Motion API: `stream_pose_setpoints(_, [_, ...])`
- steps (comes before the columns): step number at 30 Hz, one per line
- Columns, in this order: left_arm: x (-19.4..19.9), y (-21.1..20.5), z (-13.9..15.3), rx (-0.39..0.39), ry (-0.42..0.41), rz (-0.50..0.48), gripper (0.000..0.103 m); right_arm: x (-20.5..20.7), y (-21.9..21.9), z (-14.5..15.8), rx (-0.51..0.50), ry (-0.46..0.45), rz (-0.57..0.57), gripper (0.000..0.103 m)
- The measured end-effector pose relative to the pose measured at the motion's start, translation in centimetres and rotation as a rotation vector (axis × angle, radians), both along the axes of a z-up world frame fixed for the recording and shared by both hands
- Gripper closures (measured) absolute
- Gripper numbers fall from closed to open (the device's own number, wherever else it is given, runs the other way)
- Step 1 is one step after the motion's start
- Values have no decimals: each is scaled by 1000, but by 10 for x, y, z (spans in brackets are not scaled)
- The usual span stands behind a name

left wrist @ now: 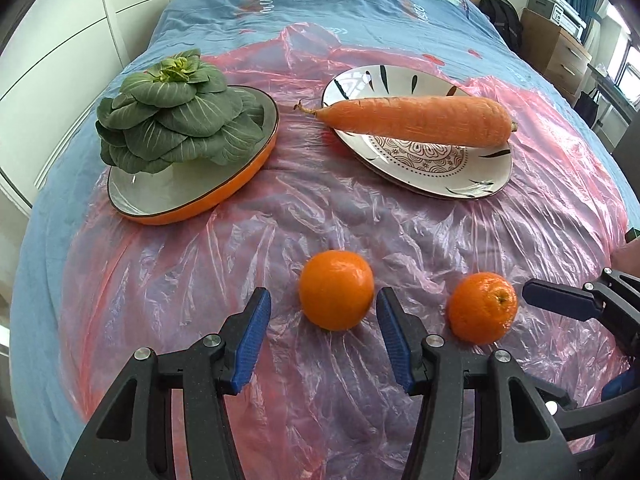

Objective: Organize fruits
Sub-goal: 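Grasp a tangerine with the left tool while the right tool grasps the other tangerine, then carry both tangerines with both tools past the kettle over the green tray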

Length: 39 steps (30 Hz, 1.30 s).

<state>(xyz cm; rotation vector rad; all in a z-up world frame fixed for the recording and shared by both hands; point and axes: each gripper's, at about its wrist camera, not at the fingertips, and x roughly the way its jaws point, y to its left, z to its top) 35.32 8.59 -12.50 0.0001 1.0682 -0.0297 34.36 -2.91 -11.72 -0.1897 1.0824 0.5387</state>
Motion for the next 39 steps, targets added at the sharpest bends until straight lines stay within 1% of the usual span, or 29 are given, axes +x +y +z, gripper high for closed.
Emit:
stream_pose_setpoints(3, [4,1,-6,2,12,-8,54,7,5,-7,-19,5,10,19])
stream_pose_setpoints(6, [6,2,-11,1,18,-12,54,11,9,-13,-31,17,19,32])
stream_pose_setpoints(8, [7,2,-13,-2,21,-10,54,12,9,-18,-40,28,22,38])
stream_pose_setpoints(10, [9,2,-13,-3,20,-10,54,13,9,-22,-45,34,24,51])
stream_pose_setpoints(15, [14,1,-15,2,22,-11,57,13,10,-27,-59,39,36,52])
stream_pose_setpoints(17, [15,-1,-14,4,20,-14,64,13,9,-28,-56,44,39,52])
stream_pose_setpoints(18, [16,-1,-14,6,19,-15,69,13,9,-27,-53,48,41,53])
stream_pose_setpoints(22, [17,-2,-12,11,22,-20,69,18,6,-25,-31,68,39,55])
stream_pose_setpoints(28, [15,-1,-2,-4,8,-10,69,15,-5,-4,32,59,8,55])
stream_pose_setpoints(34, [4,-3,15,-20,-21,-9,69,-2,-15,19,67,32,-2,55])
stream_pose_setpoints(39, [-13,-7,31,-31,-40,-13,69,-25,-32,35,88,20,-17,55])
